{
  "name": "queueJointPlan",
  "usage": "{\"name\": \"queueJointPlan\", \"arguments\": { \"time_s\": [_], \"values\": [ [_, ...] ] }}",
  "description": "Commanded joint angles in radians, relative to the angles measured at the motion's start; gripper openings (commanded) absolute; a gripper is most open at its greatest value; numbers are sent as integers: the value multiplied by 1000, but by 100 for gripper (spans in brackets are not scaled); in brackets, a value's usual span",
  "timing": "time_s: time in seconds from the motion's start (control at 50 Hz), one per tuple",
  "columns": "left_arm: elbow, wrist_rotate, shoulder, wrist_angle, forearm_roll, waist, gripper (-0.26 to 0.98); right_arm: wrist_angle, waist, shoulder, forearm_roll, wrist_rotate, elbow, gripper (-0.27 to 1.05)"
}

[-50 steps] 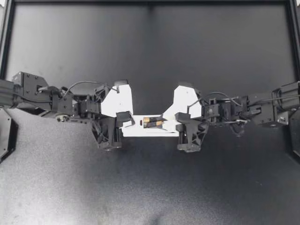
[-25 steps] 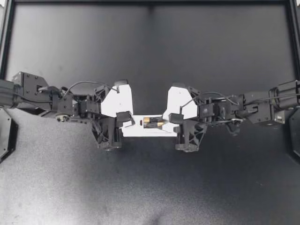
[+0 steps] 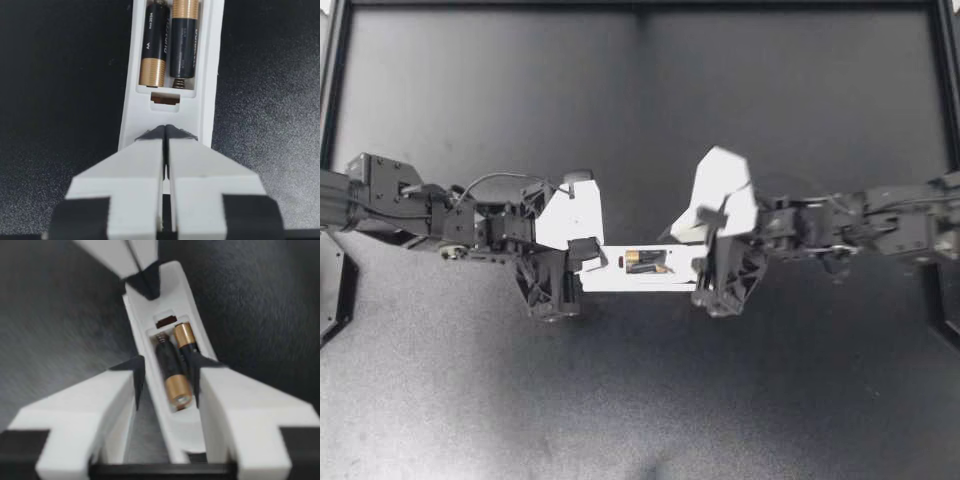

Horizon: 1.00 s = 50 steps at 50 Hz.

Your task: Place the battery into the slot of the remote controller.

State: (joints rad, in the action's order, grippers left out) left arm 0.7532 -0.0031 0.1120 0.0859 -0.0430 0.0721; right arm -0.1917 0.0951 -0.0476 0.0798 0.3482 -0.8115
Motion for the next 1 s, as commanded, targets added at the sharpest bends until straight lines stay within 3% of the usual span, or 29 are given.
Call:
{"name": "queueJointPlan", "arguments": {
  "time_s": [0.0,0.22,0.36,0.58,0.98],
  "values": [
    [-5,0,-15,6,-2,-2,-19,-14,3,48,35,155,-6,38],
    [-8,0,-15,8,-2,-3,-19,-5,2,89,35,629,-55,18],
    [-5,0,-17,6,-2,-2,-19,15,2,83,32,819,-55,3],
    [-8,0,-14,8,-2,-2,-19,35,3,43,32,861,-46,-13],
    [-3,-2,-15,8,-2,-2,-19,38,2,-31,-5,854,14,-14]
  ]
}}
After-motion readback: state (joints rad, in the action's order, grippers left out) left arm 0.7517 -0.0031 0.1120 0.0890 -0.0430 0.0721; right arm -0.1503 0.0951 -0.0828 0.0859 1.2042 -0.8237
